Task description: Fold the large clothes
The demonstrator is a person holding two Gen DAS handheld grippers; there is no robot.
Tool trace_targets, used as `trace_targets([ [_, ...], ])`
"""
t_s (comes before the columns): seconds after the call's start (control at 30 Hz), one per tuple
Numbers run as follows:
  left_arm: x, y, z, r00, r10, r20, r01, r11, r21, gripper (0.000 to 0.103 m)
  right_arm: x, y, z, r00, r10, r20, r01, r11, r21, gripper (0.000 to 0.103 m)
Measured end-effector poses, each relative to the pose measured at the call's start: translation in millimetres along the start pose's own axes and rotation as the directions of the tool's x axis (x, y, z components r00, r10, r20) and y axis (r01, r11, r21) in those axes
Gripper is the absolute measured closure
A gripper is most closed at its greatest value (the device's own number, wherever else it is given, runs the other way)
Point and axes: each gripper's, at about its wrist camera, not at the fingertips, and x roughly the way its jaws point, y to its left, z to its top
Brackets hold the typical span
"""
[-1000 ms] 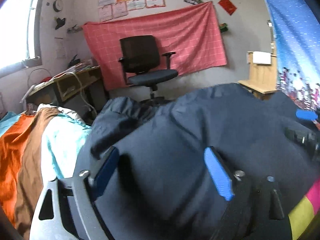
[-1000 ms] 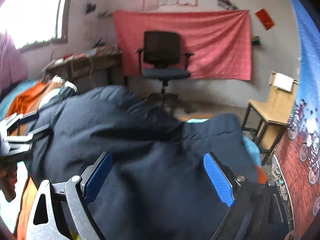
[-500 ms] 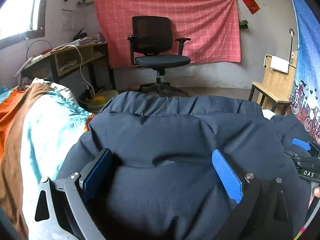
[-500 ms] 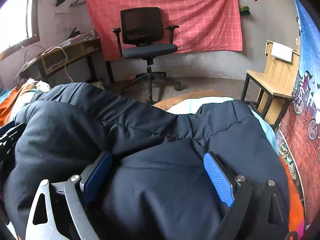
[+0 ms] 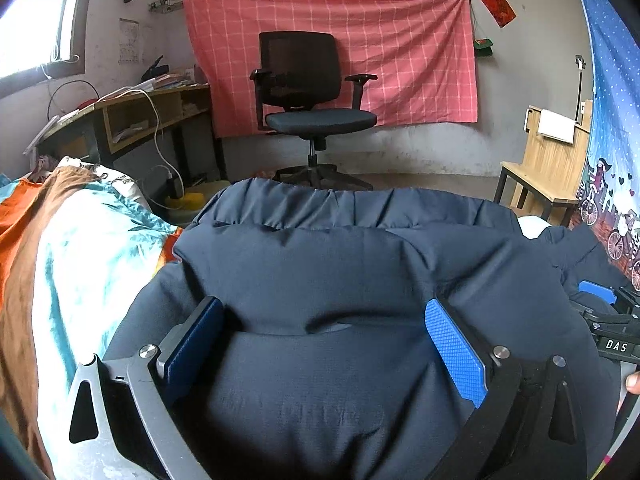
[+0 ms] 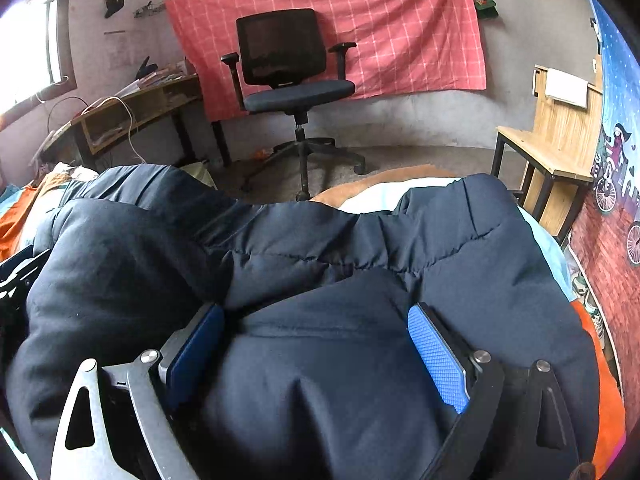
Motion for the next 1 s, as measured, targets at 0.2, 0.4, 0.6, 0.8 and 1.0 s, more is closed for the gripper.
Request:
trace_targets([
  [0.2, 2.4, 1.3, 0.6, 1.0, -0.009, -0.028, 0.009, 1.0, 0.01, 0.003, 1.7, -0.7, -2.9, 1.0, 0.0, 0.004, 0.0, 1.0, 0.005, 0.01],
  [0.4, -9.6, 12.0, 3.0, 0.998, -0.044, -0.036, 0.043, 0.999, -0.021, 0.003, -2.0, -0.8, -9.6, 1.0, -0.012, 0.025, 0.012, 1.0, 0.007, 0.009],
  [0.6, -40.6, 43.3, 3.5, 0.999, -0.038, 0.008, 0.039, 0.997, -0.072, 0.004, -20.3, -3.1, -18.2, 0.999, -0.008, 0.049, 0.007, 1.0, 0.025, 0.006],
  [0.8, -58.0, 82.8, 0.1, 0.999, -0.034, -0.022, 0.031, 0.991, -0.127, 0.004, -73.0, -13.2, -22.3, 0.987, 0.007, 0.158, -0.01, 1.0, 0.015, 0.004],
  [1.0, -74.1, 121.7, -5.7, 0.998, -0.037, -0.057, 0.027, 0.987, -0.16, 0.004, -98.4, -49.3, -21.8, 0.988, 0.0, 0.151, -0.009, 0.998, 0.06, 0.003],
])
